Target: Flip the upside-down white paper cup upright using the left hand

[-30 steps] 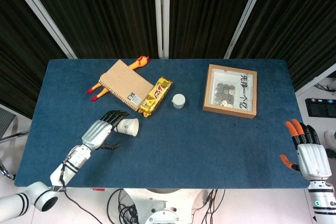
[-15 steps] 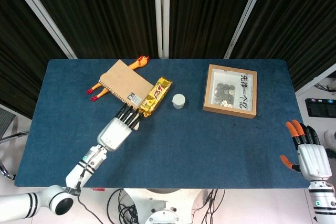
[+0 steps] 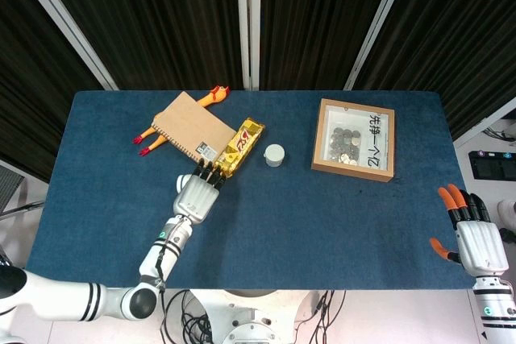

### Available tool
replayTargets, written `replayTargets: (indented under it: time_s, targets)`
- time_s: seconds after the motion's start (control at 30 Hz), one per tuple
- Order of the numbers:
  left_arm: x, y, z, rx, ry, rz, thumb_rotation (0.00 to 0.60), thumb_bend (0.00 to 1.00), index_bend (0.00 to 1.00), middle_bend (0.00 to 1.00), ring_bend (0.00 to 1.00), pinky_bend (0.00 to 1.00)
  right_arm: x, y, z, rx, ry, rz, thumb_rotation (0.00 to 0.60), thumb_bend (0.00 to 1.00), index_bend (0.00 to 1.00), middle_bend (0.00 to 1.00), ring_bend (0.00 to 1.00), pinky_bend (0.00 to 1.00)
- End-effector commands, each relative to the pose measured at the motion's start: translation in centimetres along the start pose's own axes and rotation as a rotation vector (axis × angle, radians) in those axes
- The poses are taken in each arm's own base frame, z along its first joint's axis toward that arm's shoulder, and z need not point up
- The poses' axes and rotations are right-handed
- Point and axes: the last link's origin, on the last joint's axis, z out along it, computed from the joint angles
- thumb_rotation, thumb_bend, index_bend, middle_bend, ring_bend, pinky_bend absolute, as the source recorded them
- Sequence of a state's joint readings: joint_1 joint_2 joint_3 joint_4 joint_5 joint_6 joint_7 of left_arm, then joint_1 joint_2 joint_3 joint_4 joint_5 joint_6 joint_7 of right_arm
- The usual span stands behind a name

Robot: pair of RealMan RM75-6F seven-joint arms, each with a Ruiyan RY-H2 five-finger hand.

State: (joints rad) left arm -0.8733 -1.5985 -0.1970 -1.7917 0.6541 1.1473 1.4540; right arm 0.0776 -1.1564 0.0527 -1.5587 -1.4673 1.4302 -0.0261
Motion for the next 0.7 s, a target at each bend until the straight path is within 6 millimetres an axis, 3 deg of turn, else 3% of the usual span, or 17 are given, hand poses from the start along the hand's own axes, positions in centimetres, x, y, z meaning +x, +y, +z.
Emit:
replayTargets:
  time_s: [0.03,0.23,0.7]
  targets:
    - [0.3,0.1,0.5,0.016,-0.006,-0.002,0.6,0.21,0.03,0.03,0.0,0.0,0.1,0.1,0.0,-0.004,0.002,0.0,0.6,0.16,0.0,0.0,0.0,0.0]
    - [0.6,0.3,1.5,0.032,-0.024,0.005,0.6,0.21,0.03,0.07,0.0,0.0,-0.1,0.0,0.1,-0.002,-0.007,0.0,0.6,0.16,0.0,0.0,0.0,0.0]
    - [0.2,0.4,3.3,0.095,-0.098,-0.019,0.6,0.21,0.15,0.16,0.0,0.01,-0.2,0.6,0.1,-0.016,-0.016,0.003,0.6,0.16,0.0,0.0,0.0,0.0]
